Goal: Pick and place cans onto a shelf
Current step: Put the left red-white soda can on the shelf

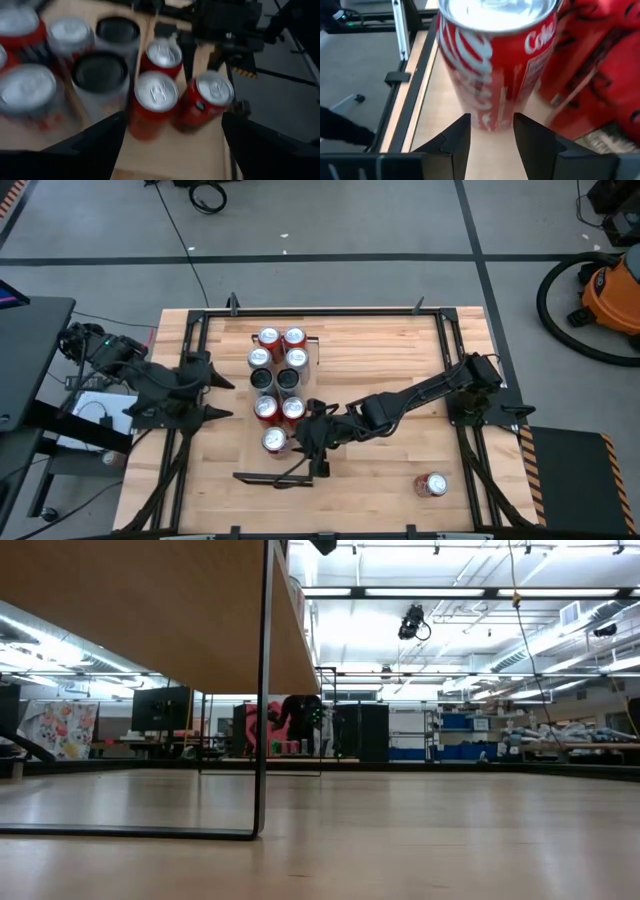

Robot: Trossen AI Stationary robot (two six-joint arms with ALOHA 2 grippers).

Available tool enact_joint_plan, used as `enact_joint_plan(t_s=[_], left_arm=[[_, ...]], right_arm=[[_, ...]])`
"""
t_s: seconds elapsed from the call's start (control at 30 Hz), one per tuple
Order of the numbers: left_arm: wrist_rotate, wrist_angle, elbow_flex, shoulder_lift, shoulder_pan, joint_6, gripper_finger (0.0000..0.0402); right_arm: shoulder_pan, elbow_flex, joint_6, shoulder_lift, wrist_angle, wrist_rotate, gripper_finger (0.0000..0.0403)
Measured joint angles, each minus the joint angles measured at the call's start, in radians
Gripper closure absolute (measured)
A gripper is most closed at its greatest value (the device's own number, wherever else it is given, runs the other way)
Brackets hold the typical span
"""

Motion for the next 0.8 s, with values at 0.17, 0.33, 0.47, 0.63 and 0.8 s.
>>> enact_joint_plan(t_s=[0.17,0.33,0.47,0.63,0.8], left_arm=[[0.094,-0.074,-0.013,0.014,-0.010,-0.167,0.0061],[0.119,-0.034,-0.046,0.059,-0.107,-0.240,0.0061],[0.105,-0.031,-0.053,0.106,-0.190,-0.242,0.0068],[0.022,-0.031,-0.067,0.118,-0.275,-0.238,0.0098],[-0.020,-0.002,-0.152,0.119,-0.341,-0.266,0.0132]], right_arm=[[0.007,0.000,0.012,-0.005,-0.031,-0.065,0.0246],[0.015,0.000,-0.013,-0.001,-0.006,-0.072,0.0245],[0.015,0.000,0.025,-0.001,-0.004,-0.044,0.0245],[0.015,0.000,0.068,0.000,0.062,-0.037,0.0246],[0.019,0.000,0.191,0.000,0.061,-0.012,0.0246]])
